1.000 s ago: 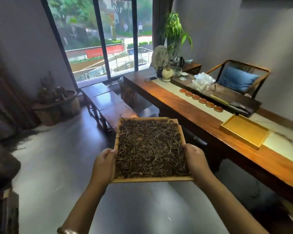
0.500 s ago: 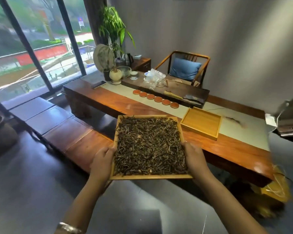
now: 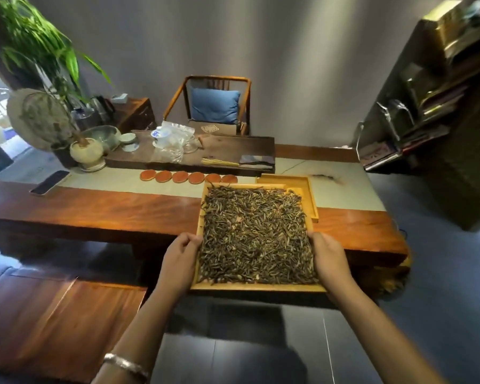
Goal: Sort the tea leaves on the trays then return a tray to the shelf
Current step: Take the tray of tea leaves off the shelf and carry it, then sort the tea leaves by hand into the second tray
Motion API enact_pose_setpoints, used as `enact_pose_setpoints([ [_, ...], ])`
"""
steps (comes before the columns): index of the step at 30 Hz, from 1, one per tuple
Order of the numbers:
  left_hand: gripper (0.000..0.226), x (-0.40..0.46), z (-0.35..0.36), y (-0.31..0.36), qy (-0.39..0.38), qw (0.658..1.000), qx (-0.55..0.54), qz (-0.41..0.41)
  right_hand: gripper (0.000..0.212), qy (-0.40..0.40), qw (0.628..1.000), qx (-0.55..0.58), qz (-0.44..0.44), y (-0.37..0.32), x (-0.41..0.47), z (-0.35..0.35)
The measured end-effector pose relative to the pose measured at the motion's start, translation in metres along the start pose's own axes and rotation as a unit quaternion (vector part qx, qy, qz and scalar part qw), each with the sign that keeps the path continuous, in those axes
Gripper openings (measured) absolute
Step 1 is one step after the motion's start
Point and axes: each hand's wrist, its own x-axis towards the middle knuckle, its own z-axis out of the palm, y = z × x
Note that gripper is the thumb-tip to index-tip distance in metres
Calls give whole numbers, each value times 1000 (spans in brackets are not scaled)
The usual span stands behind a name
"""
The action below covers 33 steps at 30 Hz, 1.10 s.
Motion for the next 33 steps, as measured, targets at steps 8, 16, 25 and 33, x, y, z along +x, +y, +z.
enact_pose_setpoints([
  [8,23,77,31,-5,-84,996,-26,1,36,60,998,4,-5,5,49,9],
  [16,24,154,93,-15,-94,995,-15,-19,39,64,995,-63,-46,22,150,12],
  [25,24,235,149,-36,-52,997,-14,-61,32,-15,994,-103,-15,38,263,22],
  [33,26,250,165,-67,-73,994,22,-76,20,-94,986,-135,36,64,299,22],
])
